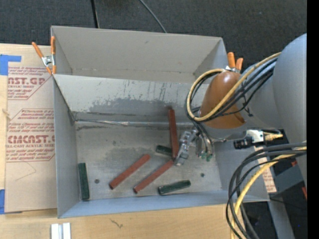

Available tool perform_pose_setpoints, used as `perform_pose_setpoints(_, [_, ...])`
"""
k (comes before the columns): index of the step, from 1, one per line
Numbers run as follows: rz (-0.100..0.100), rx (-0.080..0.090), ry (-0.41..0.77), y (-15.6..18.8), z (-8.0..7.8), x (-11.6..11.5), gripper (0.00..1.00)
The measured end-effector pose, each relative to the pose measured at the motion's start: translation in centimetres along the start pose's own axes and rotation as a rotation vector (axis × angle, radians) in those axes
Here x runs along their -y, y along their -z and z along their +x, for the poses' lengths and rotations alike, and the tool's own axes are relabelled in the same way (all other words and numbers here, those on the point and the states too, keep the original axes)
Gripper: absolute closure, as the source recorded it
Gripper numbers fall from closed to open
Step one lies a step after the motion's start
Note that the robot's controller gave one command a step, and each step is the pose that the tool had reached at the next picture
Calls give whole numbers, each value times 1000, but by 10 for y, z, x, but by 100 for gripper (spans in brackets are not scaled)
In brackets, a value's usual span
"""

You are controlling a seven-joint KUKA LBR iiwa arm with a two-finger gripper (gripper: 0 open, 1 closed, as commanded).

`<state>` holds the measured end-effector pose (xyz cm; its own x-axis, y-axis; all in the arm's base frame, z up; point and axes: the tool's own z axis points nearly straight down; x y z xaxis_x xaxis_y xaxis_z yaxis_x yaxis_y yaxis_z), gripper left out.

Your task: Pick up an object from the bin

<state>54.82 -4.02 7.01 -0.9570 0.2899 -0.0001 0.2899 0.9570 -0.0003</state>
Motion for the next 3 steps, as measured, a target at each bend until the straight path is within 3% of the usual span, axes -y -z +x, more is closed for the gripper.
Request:
perform_pose_setpoints(1, [0,0,0,0,0,0,100])
perform_pose_setpoints(2, [1,-7,15,51,7,-5,100])
perform_pose_setpoints(3, [-1,4,15,81,11,-10,0])
